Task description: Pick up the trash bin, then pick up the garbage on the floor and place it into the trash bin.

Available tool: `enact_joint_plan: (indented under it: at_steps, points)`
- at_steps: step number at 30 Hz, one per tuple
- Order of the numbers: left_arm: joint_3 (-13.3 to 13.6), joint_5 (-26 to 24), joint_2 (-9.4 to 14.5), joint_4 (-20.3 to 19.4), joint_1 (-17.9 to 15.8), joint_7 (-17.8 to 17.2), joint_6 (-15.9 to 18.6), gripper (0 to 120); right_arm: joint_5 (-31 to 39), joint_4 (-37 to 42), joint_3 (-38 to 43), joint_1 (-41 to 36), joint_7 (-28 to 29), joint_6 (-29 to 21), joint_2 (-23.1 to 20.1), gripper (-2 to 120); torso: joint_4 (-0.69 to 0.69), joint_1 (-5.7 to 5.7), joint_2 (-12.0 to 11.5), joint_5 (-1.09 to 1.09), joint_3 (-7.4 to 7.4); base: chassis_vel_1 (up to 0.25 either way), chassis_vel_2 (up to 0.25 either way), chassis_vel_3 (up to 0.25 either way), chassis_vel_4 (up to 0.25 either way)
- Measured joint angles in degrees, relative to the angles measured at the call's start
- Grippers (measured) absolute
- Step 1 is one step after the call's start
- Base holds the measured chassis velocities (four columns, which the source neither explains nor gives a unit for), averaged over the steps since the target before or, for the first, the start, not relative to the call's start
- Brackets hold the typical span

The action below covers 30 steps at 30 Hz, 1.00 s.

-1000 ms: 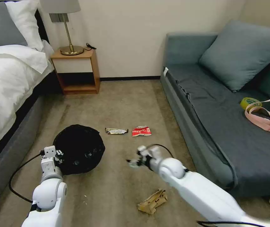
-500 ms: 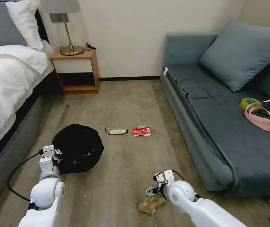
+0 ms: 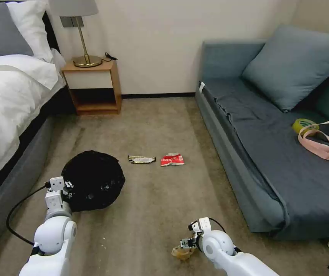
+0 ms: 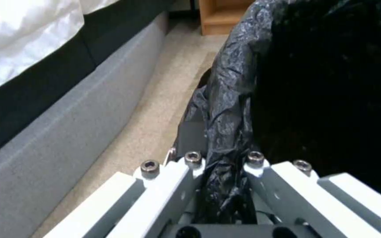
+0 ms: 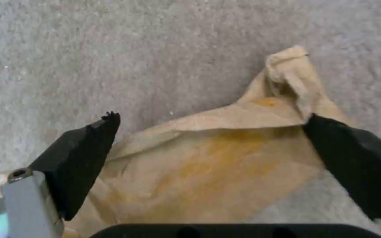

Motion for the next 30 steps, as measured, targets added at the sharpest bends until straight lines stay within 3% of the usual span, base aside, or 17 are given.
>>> enact_joint_plan:
  at_steps: [5,13,30]
  points:
    - [-0.3,-0.3,0.4,-0.3,0.0,0.0,0.0,2,0.0,-0.4,0.1,0.1,-0.7,0.0,0.8,91,0.00,0.00,0.0,0.00,0.00,0.000,0.000,0.000,0.000]
    - [-0.6,-0.5,0.8,-0.5,0.4,0.0,0.0,2,-0.6,-1.4,1.4,-0.8,-2.9,0.7,1.2,57,-0.01,0.00,0.0,-0.01,0.00,0.000,0.000,0.000,0.000]
    - [-0.3,-0.4,0.7,-0.9,0.6,0.1,0.0,2,-1.9,-1.3,2.9,-2.0,-5.7,2.3,1.4,1,0.00,0.00,0.0,0.01,0.01,0.000,0.000,0.000,0.000]
